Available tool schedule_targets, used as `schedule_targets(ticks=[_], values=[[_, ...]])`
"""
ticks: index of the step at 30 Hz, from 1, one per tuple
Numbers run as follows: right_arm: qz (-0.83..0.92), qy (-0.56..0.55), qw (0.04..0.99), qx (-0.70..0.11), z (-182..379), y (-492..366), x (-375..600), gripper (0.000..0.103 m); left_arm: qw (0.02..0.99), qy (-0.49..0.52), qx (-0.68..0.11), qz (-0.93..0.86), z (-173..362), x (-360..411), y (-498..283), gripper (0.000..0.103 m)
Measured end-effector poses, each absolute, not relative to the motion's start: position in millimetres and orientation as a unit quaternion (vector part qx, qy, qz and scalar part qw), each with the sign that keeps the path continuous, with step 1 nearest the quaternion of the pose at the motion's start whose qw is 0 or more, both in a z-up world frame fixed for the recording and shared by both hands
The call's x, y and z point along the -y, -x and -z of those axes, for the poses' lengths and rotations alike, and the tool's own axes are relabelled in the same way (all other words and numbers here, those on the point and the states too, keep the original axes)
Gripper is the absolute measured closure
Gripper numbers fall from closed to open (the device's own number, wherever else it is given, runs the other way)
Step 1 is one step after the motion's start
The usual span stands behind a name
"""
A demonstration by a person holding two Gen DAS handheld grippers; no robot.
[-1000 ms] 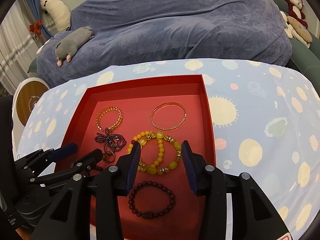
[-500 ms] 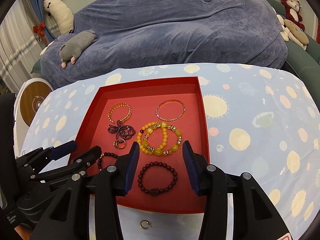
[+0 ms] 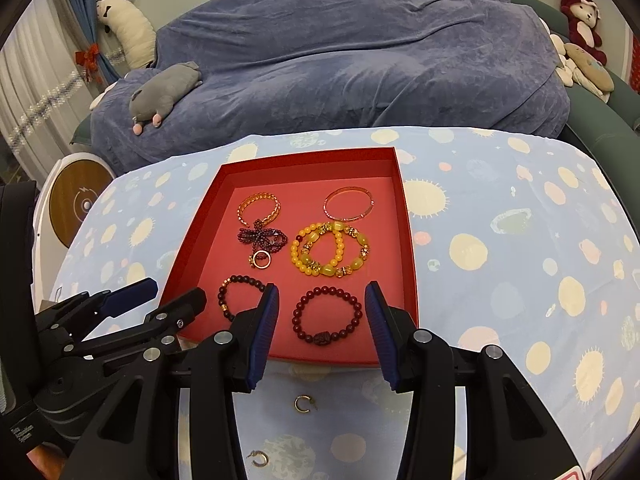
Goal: Organize jewelry
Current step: 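Lift both tools out of the red box back over the gold earrings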
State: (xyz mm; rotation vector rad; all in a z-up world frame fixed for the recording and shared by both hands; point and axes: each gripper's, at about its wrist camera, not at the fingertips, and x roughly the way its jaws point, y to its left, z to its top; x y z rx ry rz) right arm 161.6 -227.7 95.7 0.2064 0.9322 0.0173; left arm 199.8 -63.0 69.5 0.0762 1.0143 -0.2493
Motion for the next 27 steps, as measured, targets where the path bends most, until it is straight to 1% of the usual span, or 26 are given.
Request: schedule_targets(ticks=[15,18,27], values=[[-0.008,-0.088,0.889,-0.449,-101.3,-111.1,217.0,0.059,0.868,-0.034,-0.481,0.120,-78.9,54.6,-150.3,0.049],[-0.008,-0.079,0.890,-0.450,-100.2,-100.0,213.2,0.059,0.868,-0.034,-0.482,0.117,-77.6,50.2,-138.9,0.044],[-0.007,-0.063,0.879,-0.472,-76.0,-66.6,206.1,0.059,0.859,-0.037,-0.498,0.114,-58.4,40.2,-107.8,0.043]])
